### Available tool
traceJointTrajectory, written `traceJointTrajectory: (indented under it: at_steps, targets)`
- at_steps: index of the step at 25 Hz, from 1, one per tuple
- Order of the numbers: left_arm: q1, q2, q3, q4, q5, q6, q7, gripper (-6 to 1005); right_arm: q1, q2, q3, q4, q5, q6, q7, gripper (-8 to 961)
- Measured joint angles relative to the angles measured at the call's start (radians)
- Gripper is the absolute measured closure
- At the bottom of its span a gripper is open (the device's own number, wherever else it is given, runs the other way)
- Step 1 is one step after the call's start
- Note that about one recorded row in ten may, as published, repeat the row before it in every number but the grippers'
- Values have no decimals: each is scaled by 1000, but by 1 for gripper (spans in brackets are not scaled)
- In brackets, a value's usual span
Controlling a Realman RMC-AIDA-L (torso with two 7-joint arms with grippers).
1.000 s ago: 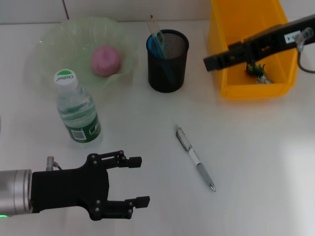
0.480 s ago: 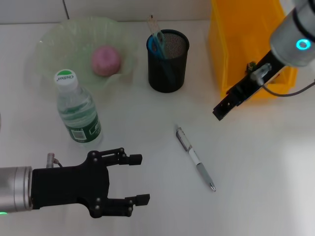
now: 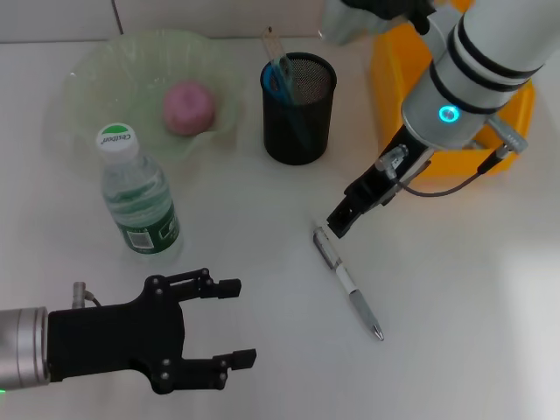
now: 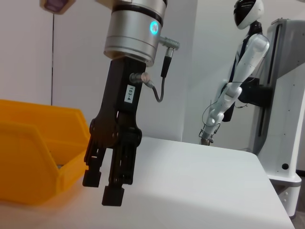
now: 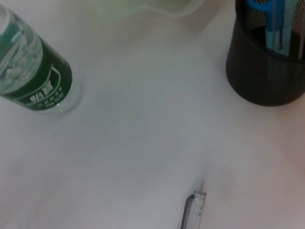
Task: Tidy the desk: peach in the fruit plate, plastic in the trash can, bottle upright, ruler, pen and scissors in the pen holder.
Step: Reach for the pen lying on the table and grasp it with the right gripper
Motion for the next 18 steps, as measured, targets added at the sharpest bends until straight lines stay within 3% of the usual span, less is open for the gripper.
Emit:
traceJointTrajectory:
  at_steps: [18]
  targets:
    - [3, 0, 8, -1, 0, 3, 4, 199, 74, -1, -173, 207, 83, 172, 0, 131]
